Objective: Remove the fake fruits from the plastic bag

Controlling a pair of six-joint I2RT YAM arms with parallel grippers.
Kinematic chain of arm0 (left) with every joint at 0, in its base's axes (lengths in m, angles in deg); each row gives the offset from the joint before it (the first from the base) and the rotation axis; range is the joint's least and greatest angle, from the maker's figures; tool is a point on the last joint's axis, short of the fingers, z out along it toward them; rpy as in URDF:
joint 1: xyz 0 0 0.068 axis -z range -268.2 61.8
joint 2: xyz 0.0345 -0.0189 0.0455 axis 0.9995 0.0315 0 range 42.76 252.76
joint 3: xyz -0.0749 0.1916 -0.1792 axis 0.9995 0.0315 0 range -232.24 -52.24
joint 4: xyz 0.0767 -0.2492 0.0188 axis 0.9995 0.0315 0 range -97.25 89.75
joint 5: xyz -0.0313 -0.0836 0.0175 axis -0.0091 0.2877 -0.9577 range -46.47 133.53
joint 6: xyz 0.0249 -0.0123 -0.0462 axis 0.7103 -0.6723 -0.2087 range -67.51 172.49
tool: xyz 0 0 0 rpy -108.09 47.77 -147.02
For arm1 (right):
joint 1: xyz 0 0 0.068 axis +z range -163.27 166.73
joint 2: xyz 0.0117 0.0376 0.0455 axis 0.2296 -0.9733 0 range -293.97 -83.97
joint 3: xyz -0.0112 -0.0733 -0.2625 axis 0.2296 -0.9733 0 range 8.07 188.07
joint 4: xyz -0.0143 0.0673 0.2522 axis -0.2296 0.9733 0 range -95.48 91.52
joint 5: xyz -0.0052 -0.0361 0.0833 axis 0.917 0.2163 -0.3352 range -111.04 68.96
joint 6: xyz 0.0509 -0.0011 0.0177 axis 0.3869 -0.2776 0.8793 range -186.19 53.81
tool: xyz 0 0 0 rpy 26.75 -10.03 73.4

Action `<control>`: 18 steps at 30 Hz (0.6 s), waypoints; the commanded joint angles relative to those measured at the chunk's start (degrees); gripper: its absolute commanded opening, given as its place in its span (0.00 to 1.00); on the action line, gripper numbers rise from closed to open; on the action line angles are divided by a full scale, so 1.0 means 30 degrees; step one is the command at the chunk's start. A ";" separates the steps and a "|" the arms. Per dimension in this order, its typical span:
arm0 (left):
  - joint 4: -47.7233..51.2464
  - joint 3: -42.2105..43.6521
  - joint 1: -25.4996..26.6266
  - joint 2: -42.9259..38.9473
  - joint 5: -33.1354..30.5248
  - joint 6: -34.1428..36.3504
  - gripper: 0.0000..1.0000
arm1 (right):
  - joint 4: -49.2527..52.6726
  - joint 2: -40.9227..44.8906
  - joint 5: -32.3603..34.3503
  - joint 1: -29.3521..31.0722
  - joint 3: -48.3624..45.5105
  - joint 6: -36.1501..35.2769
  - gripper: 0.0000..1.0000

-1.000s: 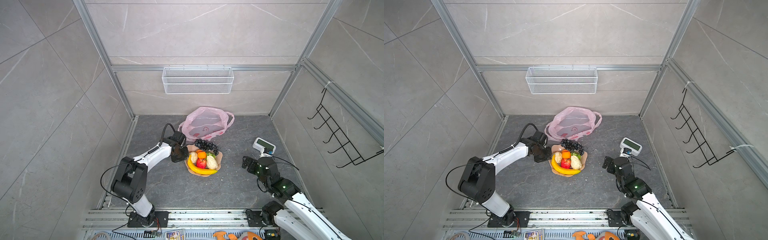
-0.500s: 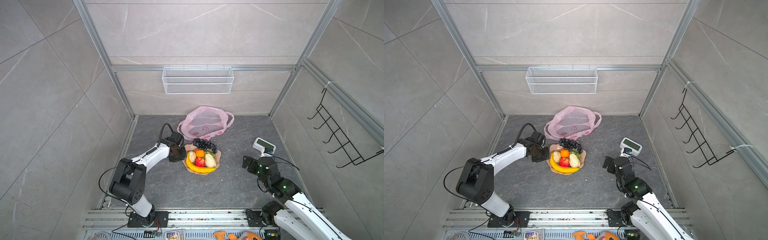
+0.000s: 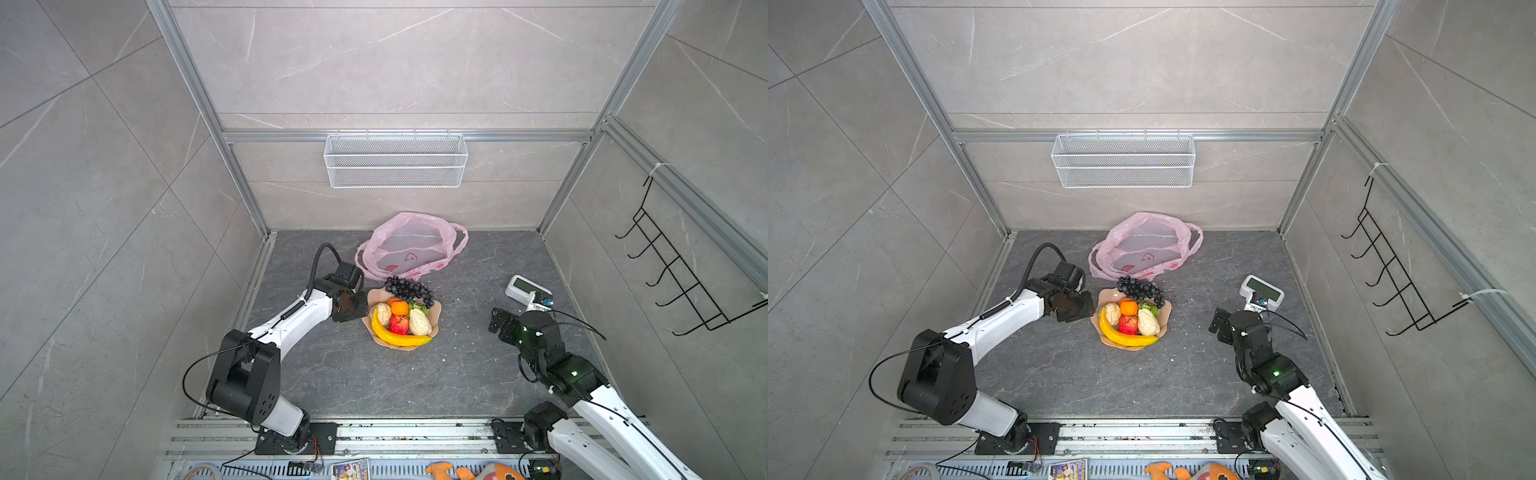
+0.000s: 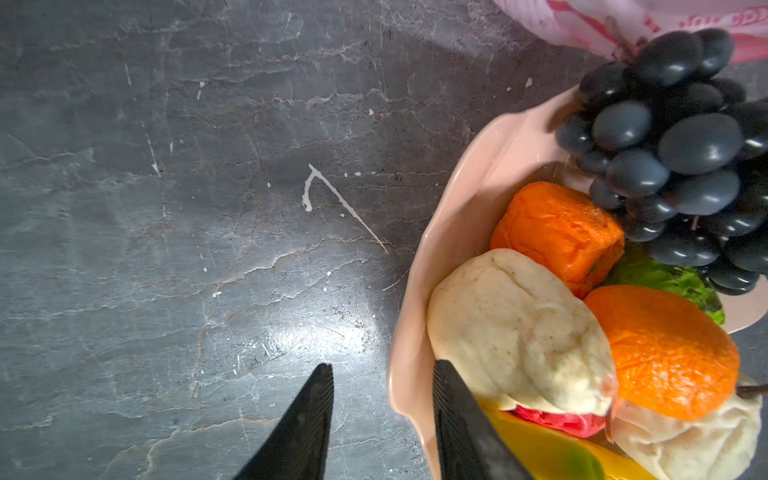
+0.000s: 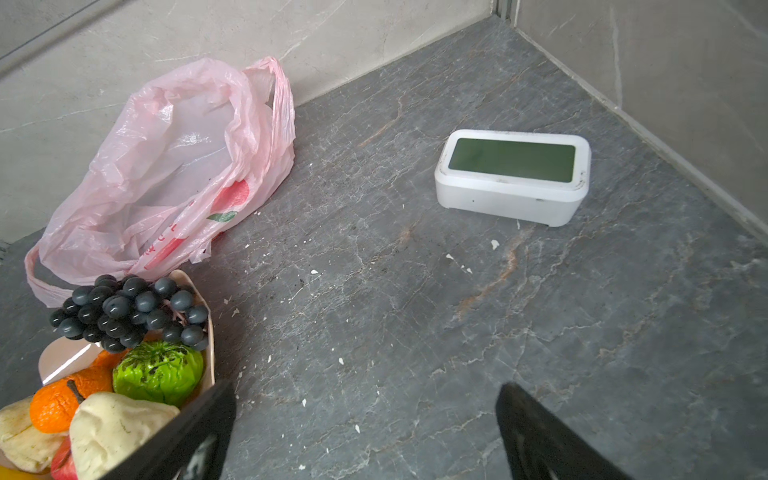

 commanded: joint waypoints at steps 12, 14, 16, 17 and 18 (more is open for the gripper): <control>-0.2274 0.1015 -0.0186 -0.7210 -1.4481 0.2276 0.87 | -0.2426 -0.3561 0.6273 -0.0068 0.1711 -0.3953 1.00; -0.5927 0.3625 -0.0201 -0.8217 -1.6342 0.4367 1.00 | -0.4821 -0.4072 0.6441 -0.0061 0.0556 -0.5593 1.00; -0.9812 0.6073 -0.0296 -0.8736 -1.7419 0.6579 1.00 | -0.7119 -0.4458 0.6261 -0.0083 -0.0499 -0.6935 1.00; -1.1499 0.7040 -0.0382 -0.8779 -1.7586 0.7579 1.00 | -0.8013 -0.4655 0.6112 -0.0124 -0.0963 -0.7433 1.00; -1.2901 0.7878 -0.0464 -0.8609 -1.7703 0.8393 1.00 | -0.8874 -0.4882 0.6062 -0.0178 -0.1383 -0.7869 1.00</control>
